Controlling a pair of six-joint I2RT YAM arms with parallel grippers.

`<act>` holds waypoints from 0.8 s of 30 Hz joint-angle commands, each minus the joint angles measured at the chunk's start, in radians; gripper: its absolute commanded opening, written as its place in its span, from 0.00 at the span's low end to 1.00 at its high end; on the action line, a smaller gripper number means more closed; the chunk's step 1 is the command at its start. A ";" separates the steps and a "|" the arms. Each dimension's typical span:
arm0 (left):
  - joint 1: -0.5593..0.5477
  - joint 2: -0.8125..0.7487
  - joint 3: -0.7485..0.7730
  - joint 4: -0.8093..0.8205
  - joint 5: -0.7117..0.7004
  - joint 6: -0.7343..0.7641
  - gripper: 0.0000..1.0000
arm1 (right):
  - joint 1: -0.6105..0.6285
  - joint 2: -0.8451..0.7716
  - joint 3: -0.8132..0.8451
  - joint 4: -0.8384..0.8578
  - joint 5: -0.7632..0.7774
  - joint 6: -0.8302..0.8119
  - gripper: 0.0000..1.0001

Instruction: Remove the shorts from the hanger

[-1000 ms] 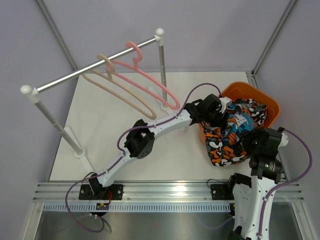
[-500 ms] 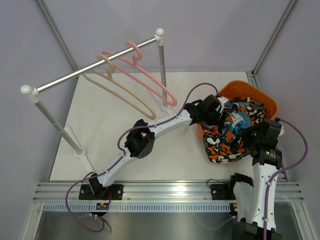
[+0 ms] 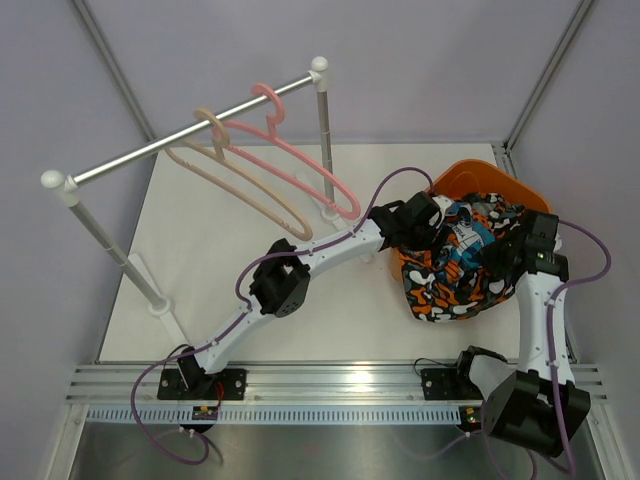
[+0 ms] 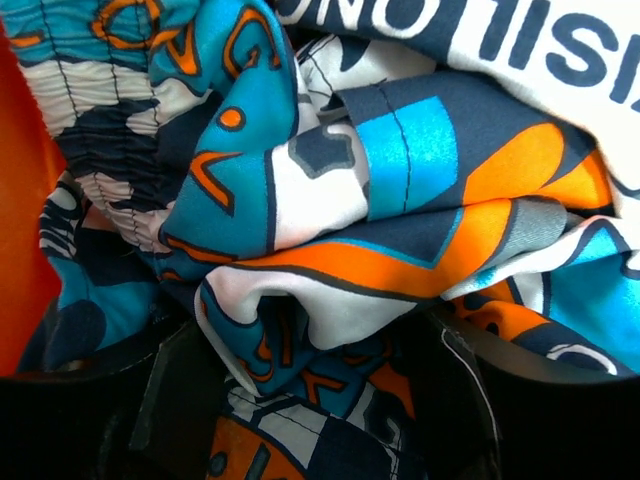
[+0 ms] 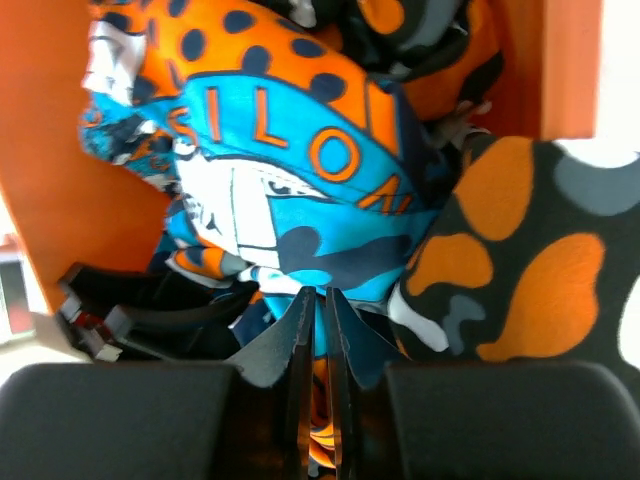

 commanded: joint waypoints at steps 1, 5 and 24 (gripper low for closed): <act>0.021 0.027 0.001 -0.079 -0.077 0.024 0.69 | -0.003 0.073 0.078 -0.071 0.036 -0.019 0.15; 0.018 -0.036 -0.090 -0.039 -0.075 0.031 0.70 | -0.001 0.221 0.146 -0.093 0.048 -0.028 0.06; -0.103 -0.595 -0.378 0.169 -0.196 0.214 0.85 | -0.003 0.664 0.351 -0.050 0.145 -0.025 0.00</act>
